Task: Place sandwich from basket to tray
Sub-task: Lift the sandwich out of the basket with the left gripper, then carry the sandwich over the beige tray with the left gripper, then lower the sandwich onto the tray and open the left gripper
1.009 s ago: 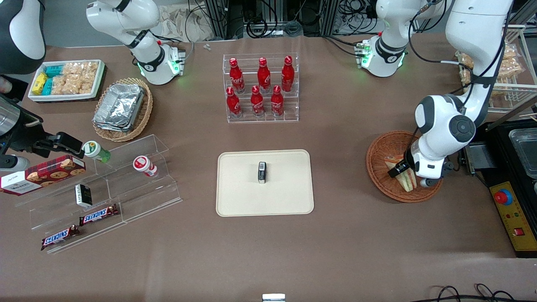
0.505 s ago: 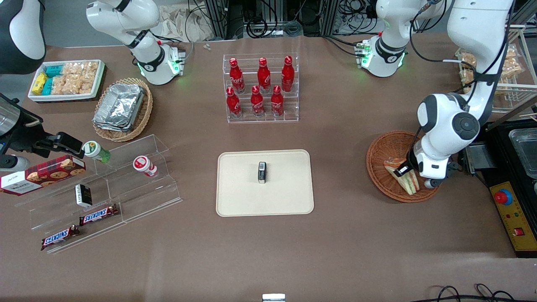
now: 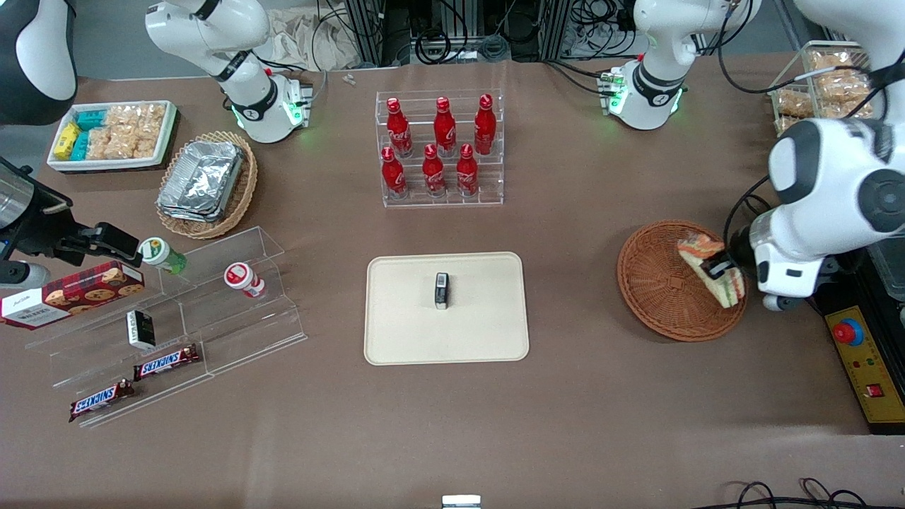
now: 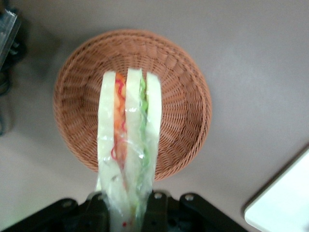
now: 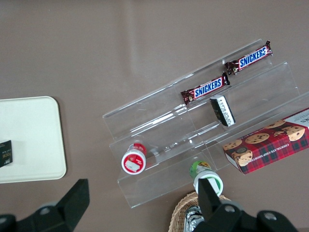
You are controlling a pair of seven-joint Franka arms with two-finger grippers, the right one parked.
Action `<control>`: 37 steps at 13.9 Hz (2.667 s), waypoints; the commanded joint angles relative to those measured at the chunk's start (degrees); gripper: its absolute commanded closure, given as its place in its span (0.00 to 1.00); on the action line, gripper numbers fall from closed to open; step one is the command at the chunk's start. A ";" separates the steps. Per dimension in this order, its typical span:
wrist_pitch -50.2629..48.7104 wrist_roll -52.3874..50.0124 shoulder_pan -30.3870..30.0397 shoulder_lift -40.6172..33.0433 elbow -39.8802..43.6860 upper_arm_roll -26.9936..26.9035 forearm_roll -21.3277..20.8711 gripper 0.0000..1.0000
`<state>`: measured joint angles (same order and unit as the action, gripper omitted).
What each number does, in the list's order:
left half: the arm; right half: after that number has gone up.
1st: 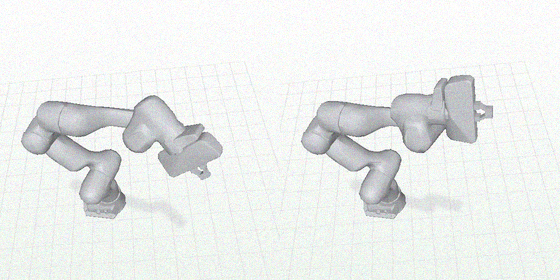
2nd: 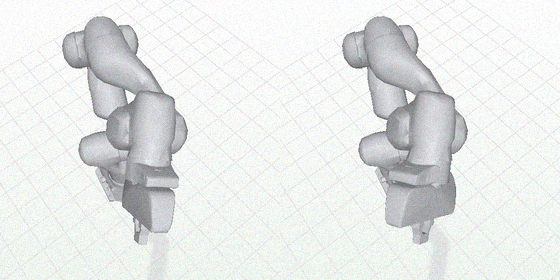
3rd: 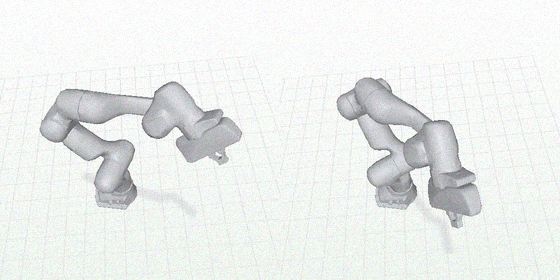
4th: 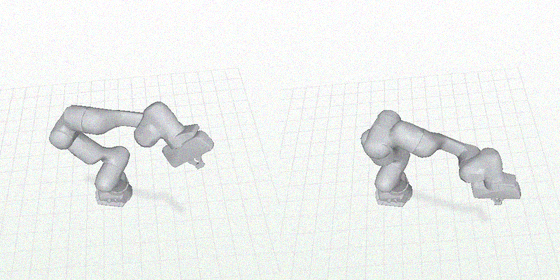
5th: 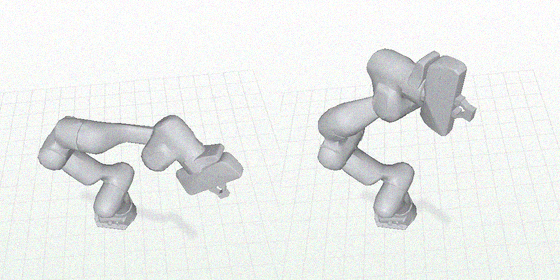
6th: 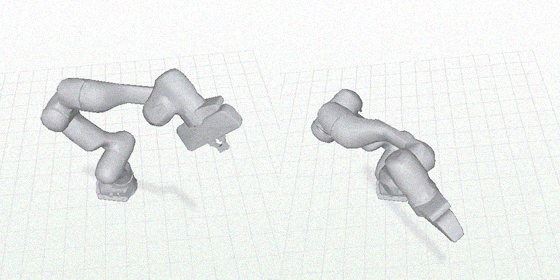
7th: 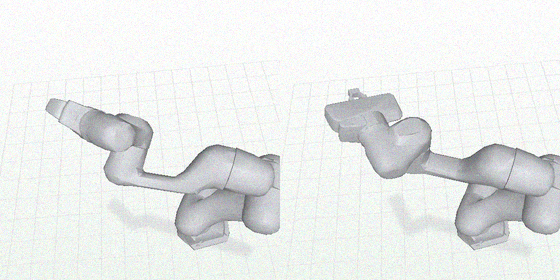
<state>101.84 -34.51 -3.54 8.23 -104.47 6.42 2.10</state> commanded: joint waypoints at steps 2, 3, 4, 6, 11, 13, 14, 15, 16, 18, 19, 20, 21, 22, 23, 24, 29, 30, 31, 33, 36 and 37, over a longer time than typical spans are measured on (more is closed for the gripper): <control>-15.87 4.72 0.02 1.17 15.67 -0.27 0.97 1.00; -16.23 4.72 0.20 1.18 17.35 -0.01 2.72 1.00; -16.24 4.63 0.72 1.26 18.42 0.26 3.87 1.00; -15.72 4.80 2.12 2.22 18.60 4.10 4.23 1.00; -2.72 3.75 9.84 11.44 18.34 10.46 3.18 1.00; -2.35 3.75 10.83 13.74 18.60 10.54 0.56 1.00; -2.00 3.66 11.01 14.88 18.60 10.54 -0.24 1.00; -0.35 3.66 11.10 16.19 18.60 10.54 -0.34 1.00; 2.63 3.66 11.10 18.12 18.60 10.63 -0.17 1.00; 7.73 3.66 13.71 23.21 18.60 12.38 -0.95 1.00; 10.63 2.01 15.82 26.02 19.30 11.78 -1.91 1.00; 14.31 -1.49 16.37 29.01 21.13 11.51 -3.92 1.00; 16.87 -4.14 17.15 31.30 22.20 11.60 -5.77 1.00; 18.38 -4.94 18.47 32.89 22.81 11.60 -7.09 1.00; 18.56 -5.13 19.61 33.77 23.26 11.60 -7.37 1.00; 18.57 -5.22 20.58 34.65 23.43 11.60 -7.37 1.00; 18.83 -8.28 25.24 40.72 27.83 11.42 -9.38 1.00; 19.44 -8.81 25.42 41.51 27.83 11.42 -10.44 1.00; 21.10 -9.25 25.42 42.21 27.48 11.42 -11.06 1.00; 22.61 -10.40 25.95 43.18 27.48 11.42 -11.41 0.36; 22.09 -10.49 25.69 41.35 27.83 11.33 -11.50 0.00; 21.73 -10.58 25.25 39.60 27.74 11.25 -11.59 0.00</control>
<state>124.02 -43.50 21.65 49.04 -78.56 18.07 -8.01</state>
